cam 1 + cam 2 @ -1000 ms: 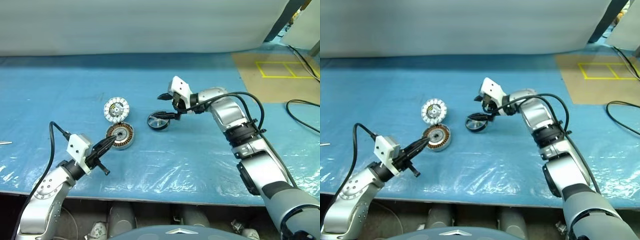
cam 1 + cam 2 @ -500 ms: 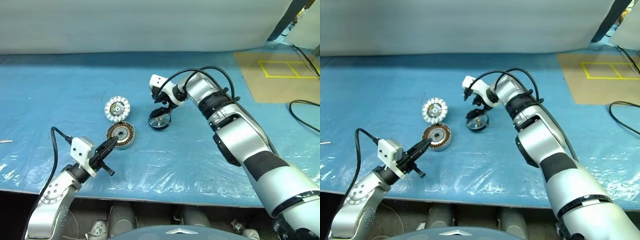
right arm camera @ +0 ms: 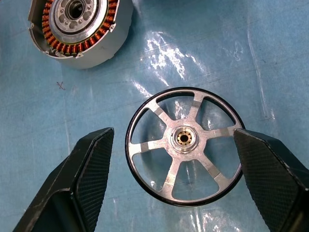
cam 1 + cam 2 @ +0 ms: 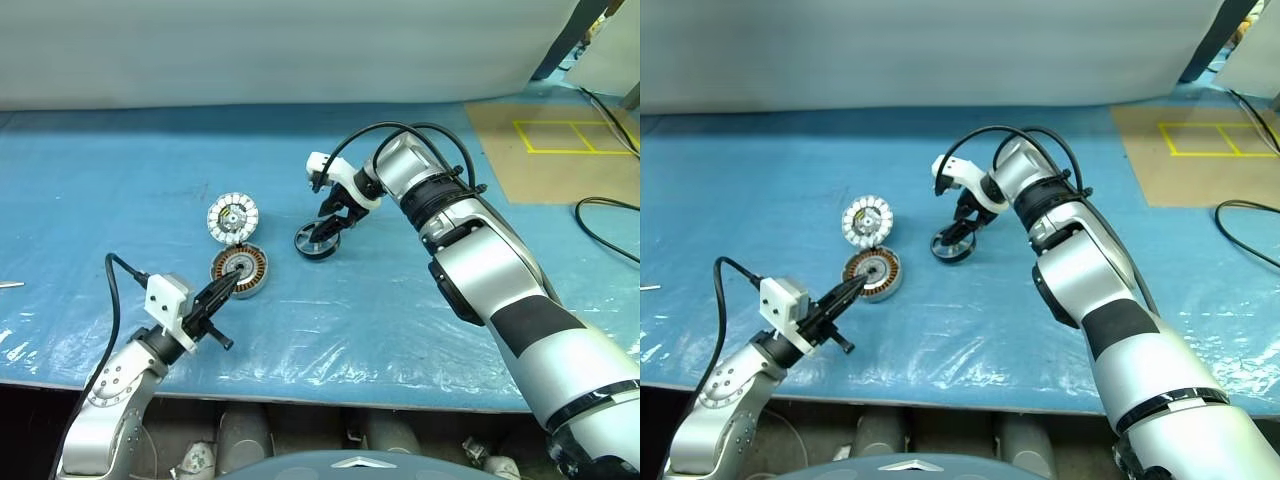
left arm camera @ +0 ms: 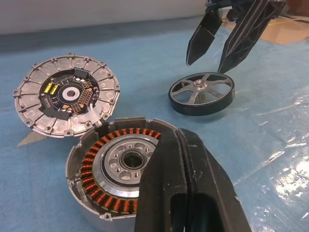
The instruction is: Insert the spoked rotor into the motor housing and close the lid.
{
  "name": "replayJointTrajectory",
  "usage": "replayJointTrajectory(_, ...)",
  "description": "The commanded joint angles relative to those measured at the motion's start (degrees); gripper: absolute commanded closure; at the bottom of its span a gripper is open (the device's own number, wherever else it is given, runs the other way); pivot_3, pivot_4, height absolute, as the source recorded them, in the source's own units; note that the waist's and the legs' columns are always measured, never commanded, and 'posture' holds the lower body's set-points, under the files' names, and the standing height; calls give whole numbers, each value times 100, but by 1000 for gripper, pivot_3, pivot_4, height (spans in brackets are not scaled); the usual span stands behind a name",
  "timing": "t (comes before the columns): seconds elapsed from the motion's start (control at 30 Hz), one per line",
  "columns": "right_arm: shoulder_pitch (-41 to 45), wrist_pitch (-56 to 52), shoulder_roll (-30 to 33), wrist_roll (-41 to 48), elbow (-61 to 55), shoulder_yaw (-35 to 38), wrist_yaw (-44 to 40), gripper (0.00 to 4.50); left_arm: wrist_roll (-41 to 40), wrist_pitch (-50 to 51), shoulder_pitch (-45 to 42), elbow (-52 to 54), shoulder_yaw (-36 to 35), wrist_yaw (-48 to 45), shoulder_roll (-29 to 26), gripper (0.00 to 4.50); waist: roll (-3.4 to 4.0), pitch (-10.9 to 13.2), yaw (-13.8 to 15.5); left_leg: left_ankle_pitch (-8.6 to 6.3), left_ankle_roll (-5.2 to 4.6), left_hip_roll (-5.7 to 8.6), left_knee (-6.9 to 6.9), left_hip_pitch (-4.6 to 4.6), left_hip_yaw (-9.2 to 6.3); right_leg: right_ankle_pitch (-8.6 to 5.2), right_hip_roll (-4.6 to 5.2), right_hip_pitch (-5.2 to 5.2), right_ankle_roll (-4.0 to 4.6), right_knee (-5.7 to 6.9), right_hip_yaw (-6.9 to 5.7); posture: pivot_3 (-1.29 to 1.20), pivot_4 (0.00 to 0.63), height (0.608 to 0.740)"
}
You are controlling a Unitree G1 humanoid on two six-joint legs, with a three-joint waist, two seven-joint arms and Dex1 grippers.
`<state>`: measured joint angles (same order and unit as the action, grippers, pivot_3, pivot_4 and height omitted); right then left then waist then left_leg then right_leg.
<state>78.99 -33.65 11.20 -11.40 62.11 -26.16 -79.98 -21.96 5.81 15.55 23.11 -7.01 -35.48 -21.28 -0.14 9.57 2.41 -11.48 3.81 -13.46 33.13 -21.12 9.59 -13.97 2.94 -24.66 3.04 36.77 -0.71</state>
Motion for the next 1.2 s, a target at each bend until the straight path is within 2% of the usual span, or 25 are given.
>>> replayJointTrajectory(0.03,-10,-108,-5,-53,-171,-26,-123,371,-11,-139,-53,20,-12,-22,-13,4474,0,0,2,0,0,0,1,0,0,0,0,0,0,0,0,0,150,740)
replayJointTrajectory(0.6,-150,-276,-423,-111,635,214,596,371,62,-189,-109,-34,56,44,59,4474,0,0,3,3,1,-2,10,1,0,1,0,0,2,10,0,0,150,740)
replayJointTrajectory(0.97,82,-537,-336,-97,767,315,-165,371,102,-304,-166,-277,89,-42,52,4474,1,0,4,2,-1,-4,14,1,0,2,0,1,3,12,0,0,150,740)
replayJointTrajectory(1.2,107,-662,-375,-63,846,502,158,371,133,-389,-241,-430,149,-81,63,4474,1,0,8,4,-5,-4,16,1,0,2,0,1,4,13,-1,0,150,740)
